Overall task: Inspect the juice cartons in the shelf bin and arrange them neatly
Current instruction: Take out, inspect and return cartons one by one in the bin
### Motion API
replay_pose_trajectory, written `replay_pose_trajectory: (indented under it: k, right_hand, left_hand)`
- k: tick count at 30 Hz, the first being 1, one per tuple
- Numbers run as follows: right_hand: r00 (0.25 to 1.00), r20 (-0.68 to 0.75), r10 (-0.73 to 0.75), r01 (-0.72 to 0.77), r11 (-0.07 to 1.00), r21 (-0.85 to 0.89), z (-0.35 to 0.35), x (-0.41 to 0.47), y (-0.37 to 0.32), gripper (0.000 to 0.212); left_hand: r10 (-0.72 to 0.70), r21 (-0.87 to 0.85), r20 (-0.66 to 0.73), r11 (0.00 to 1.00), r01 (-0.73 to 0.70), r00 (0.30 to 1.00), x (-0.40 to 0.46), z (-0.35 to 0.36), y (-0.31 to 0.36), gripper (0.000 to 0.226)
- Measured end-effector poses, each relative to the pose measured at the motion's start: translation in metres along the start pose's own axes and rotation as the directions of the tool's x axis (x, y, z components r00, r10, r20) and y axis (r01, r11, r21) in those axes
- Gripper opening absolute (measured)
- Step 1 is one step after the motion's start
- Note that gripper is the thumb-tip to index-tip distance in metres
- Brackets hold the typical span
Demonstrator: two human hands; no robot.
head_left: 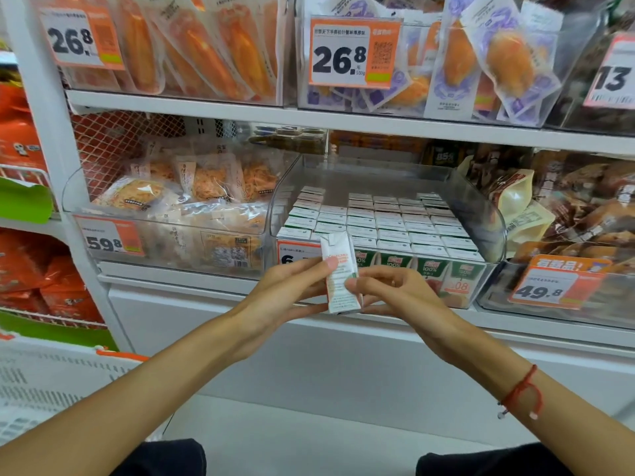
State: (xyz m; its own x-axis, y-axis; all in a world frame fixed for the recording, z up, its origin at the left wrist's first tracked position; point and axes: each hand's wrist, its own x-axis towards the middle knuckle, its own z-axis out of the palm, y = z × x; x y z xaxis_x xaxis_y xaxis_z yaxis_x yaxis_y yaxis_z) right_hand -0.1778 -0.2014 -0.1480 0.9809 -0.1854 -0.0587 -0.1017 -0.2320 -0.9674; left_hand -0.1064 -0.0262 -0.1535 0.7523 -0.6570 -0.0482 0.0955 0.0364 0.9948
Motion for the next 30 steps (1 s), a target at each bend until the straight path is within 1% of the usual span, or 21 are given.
replay_pose_trajectory:
  k: [3, 6, 8, 10, 11, 13, 14, 16, 18, 19, 22, 25, 28, 30]
  right_hand:
    - [0.991, -0.117, -0.057, 0.049, 0.996, -0.071, 0.004, -0.001, 0.002, 0.029]
    - [0.968, -0.202, -0.146, 0.096, 0.967, -0.238, 0.009, -0.002, 0.005, 0.037]
    - [0.959, -0.208, -0.193, 0.116, 0.935, -0.335, 0.011, -0.002, 0.009, 0.044]
    - [0.966, -0.176, -0.190, 0.117, 0.926, -0.359, 0.011, -0.001, 0.013, 0.046]
    - [0.974, -0.158, -0.164, 0.104, 0.938, -0.330, 0.009, -0.001, 0.014, 0.044]
    - [0.987, -0.130, -0.093, 0.067, 0.979, -0.192, 0.005, 0.000, 0.011, 0.040]
    - [0.991, -0.116, -0.067, 0.052, 0.991, -0.121, 0.003, 0.001, 0.008, 0.038]
    - [0.994, -0.097, -0.052, 0.048, 0.998, -0.048, -0.001, 0.002, 0.004, 0.028]
    - [0.995, -0.082, -0.065, 0.062, 0.997, -0.042, -0.001, 0.002, 0.002, 0.016]
    - [0.995, -0.071, -0.072, 0.068, 0.996, -0.058, -0.001, 0.002, 0.003, 0.014]
    - [0.997, -0.029, -0.074, 0.071, 0.993, -0.091, -0.004, 0.002, 0.003, 0.015]
    - [0.996, 0.028, -0.088, 0.090, 0.995, -0.048, -0.006, 0.000, 0.003, 0.019]
    - [0.979, 0.026, -0.202, 0.203, 0.978, -0.049, -0.005, -0.003, 0.005, 0.020]
    - [0.955, 0.000, -0.296, 0.295, 0.954, -0.057, -0.005, -0.004, 0.005, 0.023]
  left_hand:
    - [0.048, 0.034, -0.116, 0.998, -0.045, 0.992, 0.000, 0.000, -0.003, 0.029]
    - [0.061, 0.049, -0.181, 0.997, -0.053, 0.982, -0.001, 0.005, -0.005, 0.027]
    - [0.050, 0.052, -0.220, 0.998, -0.040, 0.974, -0.001, 0.006, -0.008, 0.028]
    - [0.040, 0.038, -0.219, 0.999, -0.033, 0.975, -0.001, 0.005, -0.012, 0.026]
    - [0.038, 0.034, -0.199, 0.999, -0.032, 0.979, -0.001, 0.004, -0.012, 0.024]
    - [0.028, 0.042, -0.153, 0.999, -0.022, 0.988, -0.002, 0.001, -0.011, 0.021]
    - [0.021, 0.052, -0.131, 0.999, -0.014, 0.991, -0.002, 0.000, -0.010, 0.022]
    - [0.010, 0.100, -0.086, 0.995, -0.001, 0.996, -0.002, -0.001, -0.009, 0.027]
    - [0.016, 0.153, -0.049, 0.988, -0.008, 0.999, -0.004, 0.000, -0.009, 0.031]
    - [0.027, 0.176, -0.039, 0.984, -0.020, 0.999, -0.004, 0.001, -0.010, 0.032]
    - [0.077, 0.296, -0.046, 0.953, -0.060, 0.996, -0.005, 0.000, -0.011, 0.036]
    - [0.169, 0.355, -0.027, 0.923, -0.149, 0.985, -0.005, -0.002, -0.014, 0.036]
    - [0.307, 0.387, -0.004, 0.878, -0.282, 0.952, -0.008, -0.002, -0.018, 0.039]
    - [0.388, 0.443, -0.025, 0.831, -0.337, 0.922, -0.009, -0.002, -0.017, 0.041]
